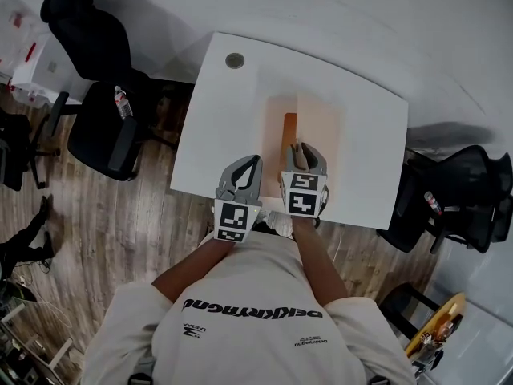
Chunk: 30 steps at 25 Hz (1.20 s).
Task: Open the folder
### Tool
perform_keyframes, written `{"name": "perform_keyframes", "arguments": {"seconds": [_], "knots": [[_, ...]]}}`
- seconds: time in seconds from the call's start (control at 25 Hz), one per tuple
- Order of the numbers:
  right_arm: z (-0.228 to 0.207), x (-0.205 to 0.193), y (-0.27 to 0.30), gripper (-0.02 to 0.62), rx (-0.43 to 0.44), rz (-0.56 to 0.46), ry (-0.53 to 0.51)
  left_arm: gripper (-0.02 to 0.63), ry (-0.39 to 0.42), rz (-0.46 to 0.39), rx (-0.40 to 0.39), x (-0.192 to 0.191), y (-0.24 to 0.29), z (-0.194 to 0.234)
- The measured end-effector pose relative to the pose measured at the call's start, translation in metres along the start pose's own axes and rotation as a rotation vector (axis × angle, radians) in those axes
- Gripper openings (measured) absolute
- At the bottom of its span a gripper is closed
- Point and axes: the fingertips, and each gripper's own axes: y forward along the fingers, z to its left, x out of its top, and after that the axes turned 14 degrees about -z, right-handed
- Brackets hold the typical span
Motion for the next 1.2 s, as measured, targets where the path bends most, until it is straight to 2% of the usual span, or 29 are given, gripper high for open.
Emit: {"name": "perform_keyframes", "arguments": {"seconds": [0.28,0.64,1.0,1.2], "knots": [[-0.015,0.012,-0.014,0.069,-0.002,-0.049,0.007,-0.012,-0.014,0.019,-0.009,-0.010,0.006,-0.013],[-0.031,0.017,-0.031,0.058,-0.022,-0.084,-0.003,-0.012,0.015,0.077,-0.067,-0.025,0.012,-0.034],[-0.064,0.023,-0.048,0.048,-0.070,-0.118,-0.011,-0.012,0.040,0.155,-0.110,-0.052,0.020,-0.055],[-0.075,0.023,-0.052,0.044,-0.074,-0.124,0.019,-0.012,0.045,0.182,-0.122,-0.061,0.025,-0.059]]}}
